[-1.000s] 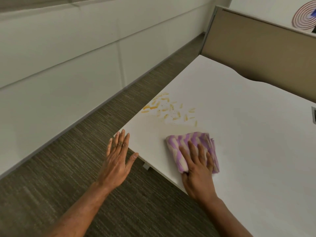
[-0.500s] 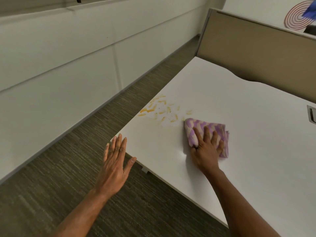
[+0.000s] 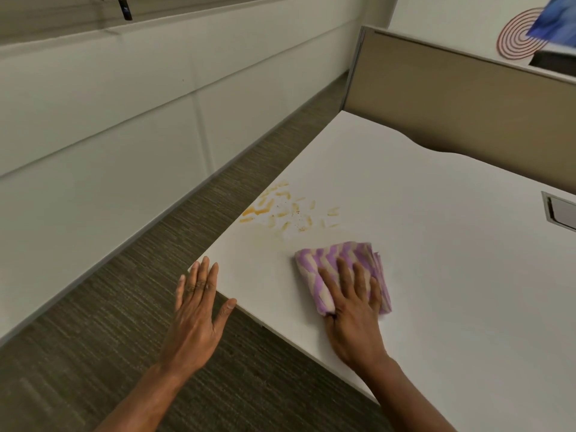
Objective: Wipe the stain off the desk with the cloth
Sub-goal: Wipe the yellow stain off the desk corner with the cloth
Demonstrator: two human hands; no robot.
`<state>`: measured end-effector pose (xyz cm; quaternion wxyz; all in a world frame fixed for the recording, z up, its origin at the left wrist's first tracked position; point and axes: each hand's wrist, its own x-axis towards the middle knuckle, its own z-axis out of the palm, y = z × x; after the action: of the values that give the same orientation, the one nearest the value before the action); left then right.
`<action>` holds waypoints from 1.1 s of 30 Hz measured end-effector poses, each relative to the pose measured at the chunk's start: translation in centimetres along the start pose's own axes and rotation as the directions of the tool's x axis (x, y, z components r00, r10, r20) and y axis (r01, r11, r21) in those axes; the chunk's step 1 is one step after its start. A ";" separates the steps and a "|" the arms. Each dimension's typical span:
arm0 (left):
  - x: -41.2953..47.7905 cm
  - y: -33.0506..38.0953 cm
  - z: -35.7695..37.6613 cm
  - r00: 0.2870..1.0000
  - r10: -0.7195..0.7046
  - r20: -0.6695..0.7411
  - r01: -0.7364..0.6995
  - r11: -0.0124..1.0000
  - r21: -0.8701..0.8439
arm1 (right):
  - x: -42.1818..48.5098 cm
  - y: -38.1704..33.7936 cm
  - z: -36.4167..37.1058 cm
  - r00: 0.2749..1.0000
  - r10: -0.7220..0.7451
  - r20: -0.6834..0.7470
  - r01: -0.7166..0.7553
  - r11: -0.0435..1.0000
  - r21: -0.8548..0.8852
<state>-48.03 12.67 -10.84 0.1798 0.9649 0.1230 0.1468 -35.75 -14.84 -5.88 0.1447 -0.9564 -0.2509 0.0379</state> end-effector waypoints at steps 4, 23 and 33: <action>0.0 0.1 0.1 1.000 -0.005 -0.013 0.005 1.000 0.000 | 0.3 2.1 -0.9 0.982 0.184 -0.035 -0.185 0.983 -0.020; 0.0 0.1 -0.1 1.000 0.003 -0.018 -0.003 1.000 -0.011 | 10.1 -0.6 -0.5 0.998 -0.013 0.054 0.015 0.999 -0.039; 0.1 -0.4 0.1 1.000 0.005 0.000 -0.005 1.000 0.002 | 5.2 3.7 -1.4 0.999 0.026 0.026 -0.026 1.000 -0.005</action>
<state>-47.99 12.99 -11.07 0.1785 0.9654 0.1205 0.1472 -29.25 -15.72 -5.67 0.1388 -0.9593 -0.2403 0.0518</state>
